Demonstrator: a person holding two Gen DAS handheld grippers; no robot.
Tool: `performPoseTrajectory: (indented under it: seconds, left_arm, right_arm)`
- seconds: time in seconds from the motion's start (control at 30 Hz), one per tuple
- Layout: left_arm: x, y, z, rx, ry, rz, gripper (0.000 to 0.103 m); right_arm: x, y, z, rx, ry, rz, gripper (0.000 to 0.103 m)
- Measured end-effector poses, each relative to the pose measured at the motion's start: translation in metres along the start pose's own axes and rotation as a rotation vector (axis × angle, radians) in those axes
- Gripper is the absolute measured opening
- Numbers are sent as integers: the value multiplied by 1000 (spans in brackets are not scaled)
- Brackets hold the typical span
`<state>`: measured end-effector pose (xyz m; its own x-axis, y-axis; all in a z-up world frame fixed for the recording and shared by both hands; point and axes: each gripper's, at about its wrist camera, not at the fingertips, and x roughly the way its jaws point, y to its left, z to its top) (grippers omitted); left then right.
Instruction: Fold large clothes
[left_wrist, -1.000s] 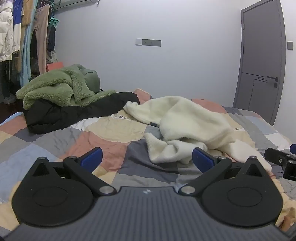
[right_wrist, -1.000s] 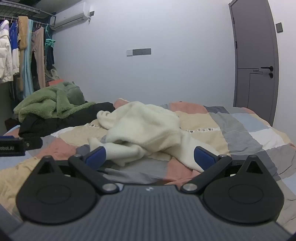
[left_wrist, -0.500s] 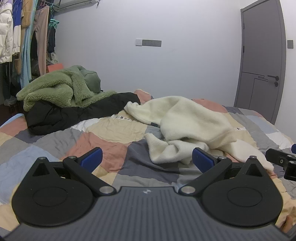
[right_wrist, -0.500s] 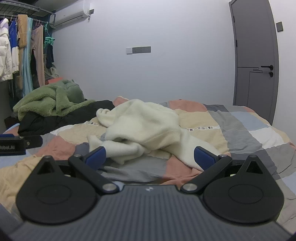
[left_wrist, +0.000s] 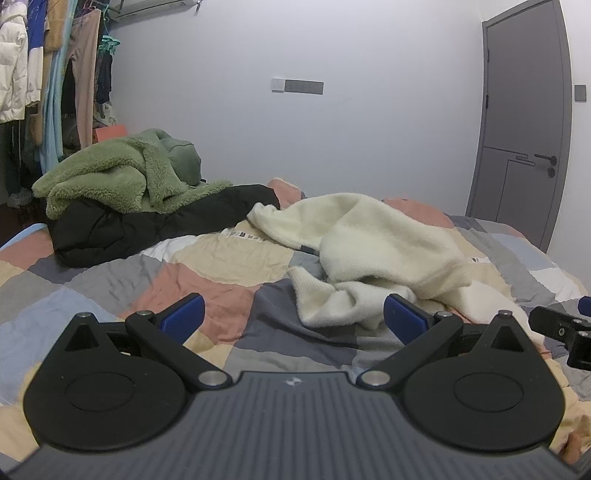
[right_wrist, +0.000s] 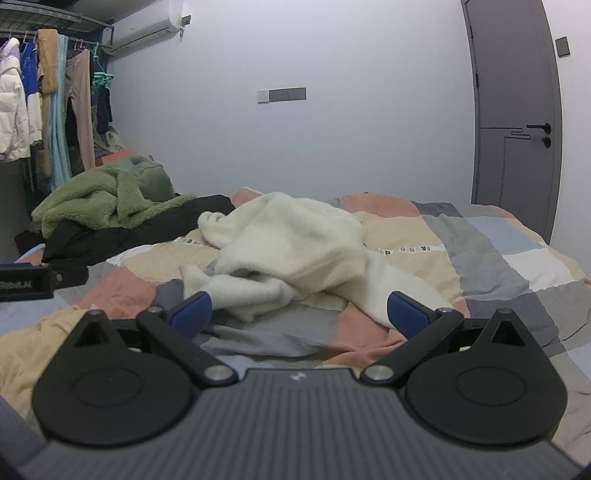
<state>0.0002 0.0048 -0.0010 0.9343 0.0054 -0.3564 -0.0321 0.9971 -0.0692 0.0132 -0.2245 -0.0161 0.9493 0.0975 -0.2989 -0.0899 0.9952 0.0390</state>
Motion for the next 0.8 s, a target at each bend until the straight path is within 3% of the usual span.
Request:
performPoseTrajectory:
  seconds: [0.8]
  left_arm:
    - [-7,-3,-1,19,-7,-16,103]
  right_arm:
    - [-2,-5,-1,21,14,-11,103]
